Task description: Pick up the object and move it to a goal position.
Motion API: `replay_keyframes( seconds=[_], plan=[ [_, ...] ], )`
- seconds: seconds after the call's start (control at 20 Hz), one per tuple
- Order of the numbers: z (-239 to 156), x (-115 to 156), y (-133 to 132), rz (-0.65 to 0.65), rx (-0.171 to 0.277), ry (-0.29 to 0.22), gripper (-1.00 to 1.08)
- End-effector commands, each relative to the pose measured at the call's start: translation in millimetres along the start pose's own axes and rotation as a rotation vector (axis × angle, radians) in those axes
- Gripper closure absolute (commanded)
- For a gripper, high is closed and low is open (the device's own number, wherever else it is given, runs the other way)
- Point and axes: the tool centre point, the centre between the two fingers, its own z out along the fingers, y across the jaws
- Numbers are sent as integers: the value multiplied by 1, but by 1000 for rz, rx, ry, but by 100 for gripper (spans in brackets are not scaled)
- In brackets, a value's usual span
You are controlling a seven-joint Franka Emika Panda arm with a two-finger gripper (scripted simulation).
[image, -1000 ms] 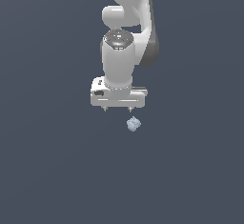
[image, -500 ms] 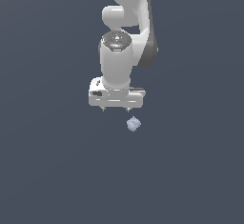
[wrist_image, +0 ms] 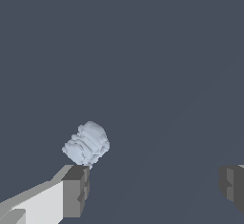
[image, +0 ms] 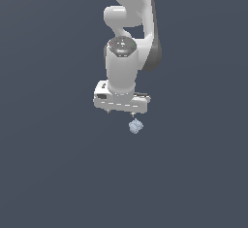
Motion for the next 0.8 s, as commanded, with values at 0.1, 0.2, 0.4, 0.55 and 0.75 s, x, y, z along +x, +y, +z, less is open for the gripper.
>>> replay_keyframes(
  seconds=[0.1, 0.2, 0.4, 0.55, 0.75],
  plan=[
    [9, -2, -9, 80, 7, -1, -92],
    [15, -3, -14, 125, 10, -2, -92],
    [26, -5, -24, 223, 16, -4, -92],
    [34, -7, -32, 296, 21, -6, -92],
    [45, -10, -42, 395, 25, -9, -92]
  ],
)
